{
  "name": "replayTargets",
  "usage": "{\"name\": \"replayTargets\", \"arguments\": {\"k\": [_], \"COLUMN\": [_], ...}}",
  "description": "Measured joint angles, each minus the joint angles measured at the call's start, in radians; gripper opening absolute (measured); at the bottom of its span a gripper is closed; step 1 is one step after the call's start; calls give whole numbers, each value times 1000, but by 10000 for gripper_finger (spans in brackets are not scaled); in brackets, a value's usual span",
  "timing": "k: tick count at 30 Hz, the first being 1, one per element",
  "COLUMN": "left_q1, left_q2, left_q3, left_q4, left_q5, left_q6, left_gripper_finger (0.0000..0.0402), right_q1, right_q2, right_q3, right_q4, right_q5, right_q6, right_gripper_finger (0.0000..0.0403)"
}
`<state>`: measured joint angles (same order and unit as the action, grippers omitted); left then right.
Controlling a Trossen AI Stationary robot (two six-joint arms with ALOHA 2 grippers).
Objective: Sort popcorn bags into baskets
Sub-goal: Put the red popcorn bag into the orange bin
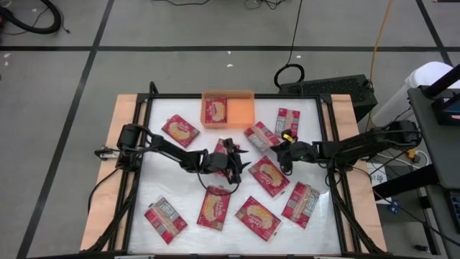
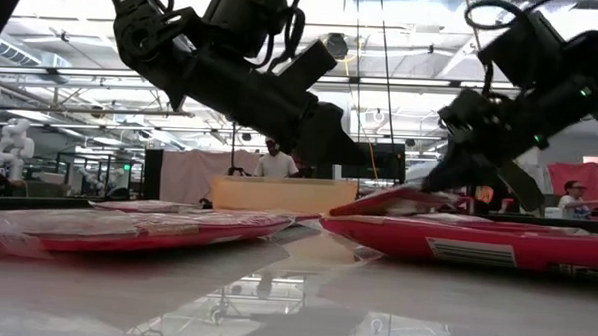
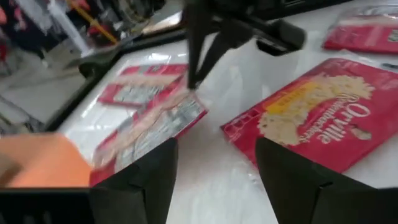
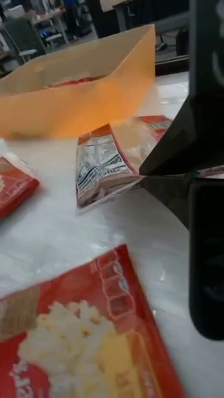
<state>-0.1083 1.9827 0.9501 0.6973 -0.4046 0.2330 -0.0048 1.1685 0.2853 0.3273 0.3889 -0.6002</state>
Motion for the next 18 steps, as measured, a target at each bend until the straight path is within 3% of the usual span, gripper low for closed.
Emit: {"name": "replayTargets", "arguments": {"k": [4,11,18], "left_q1": [5,58,128], "left_q2": [0,2,5], "left_q3": [5,5,5], "left_q4": [10,17,56], "left_q5": [-14,-8,161], "left_q6": [81,133,133], "left_gripper_finger": [249,292,265], "right_q1": [0,0,0], "right_q2": [-1,-1,-1], "right_q3": [76,153,186], "right_q4": [-42,-66,-62], "right_q5": [-5,-111,-161], "right_q6": [47,102,203], "right_gripper_finger": [1,0,0]}}
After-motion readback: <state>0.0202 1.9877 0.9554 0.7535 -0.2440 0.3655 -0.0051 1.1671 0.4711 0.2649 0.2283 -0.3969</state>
